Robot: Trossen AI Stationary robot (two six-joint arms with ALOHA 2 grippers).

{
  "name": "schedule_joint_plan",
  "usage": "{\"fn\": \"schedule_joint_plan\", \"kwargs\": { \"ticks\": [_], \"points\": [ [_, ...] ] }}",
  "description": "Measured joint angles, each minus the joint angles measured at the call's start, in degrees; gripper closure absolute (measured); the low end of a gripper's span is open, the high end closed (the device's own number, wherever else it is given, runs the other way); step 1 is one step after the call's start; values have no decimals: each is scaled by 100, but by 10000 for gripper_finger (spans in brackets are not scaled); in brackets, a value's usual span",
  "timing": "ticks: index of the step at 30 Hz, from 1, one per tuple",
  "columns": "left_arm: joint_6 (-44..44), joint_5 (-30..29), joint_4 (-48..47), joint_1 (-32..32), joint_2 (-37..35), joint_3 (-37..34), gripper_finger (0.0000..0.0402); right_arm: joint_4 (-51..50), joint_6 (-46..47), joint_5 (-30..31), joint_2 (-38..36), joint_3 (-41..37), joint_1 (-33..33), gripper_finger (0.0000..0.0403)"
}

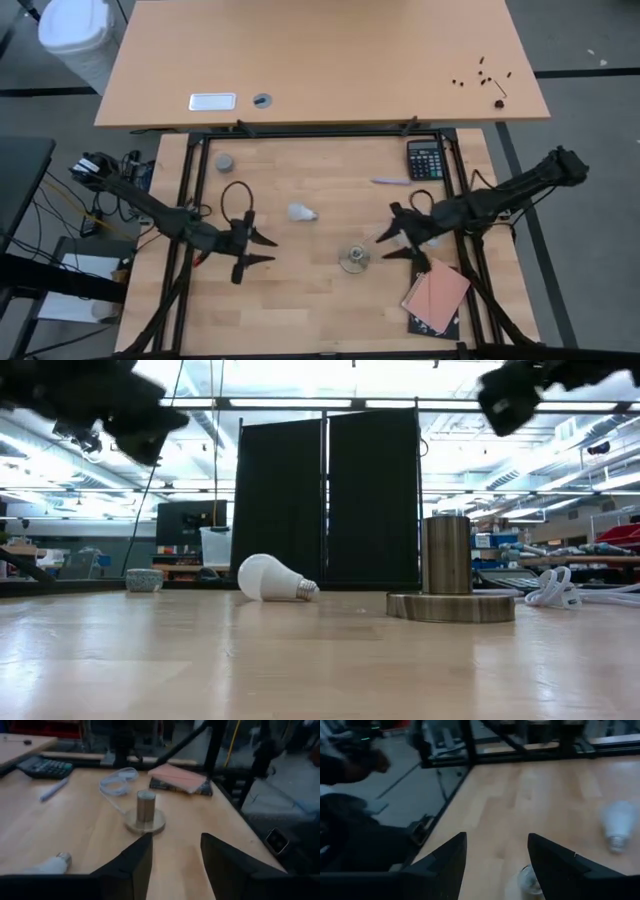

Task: Screw lightbulb
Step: Return to Home Position

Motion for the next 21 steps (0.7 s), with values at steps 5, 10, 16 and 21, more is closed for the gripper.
{"fn": "schedule_joint_plan", "kwargs": {
  "ticks": [5, 10, 16, 21],
  "points": [
    [-13, -1, 604, 16, -526, -577, 251, 468, 111, 248, -484, -653, 447, 193],
    [-17, 57, 739, 11, -862, -873, 279, 968, 156, 493, -756, -1162, 753, 224],
    [11, 454, 694, 20, -1125, -1116, 321, 1191, 156, 494, -958, -1550, 1006, 273],
    [209, 722, 1084, 24, -1239, -1401, 369, 1457, 199, 494, -1056, -1978, 1126, 323]
  ]
}}
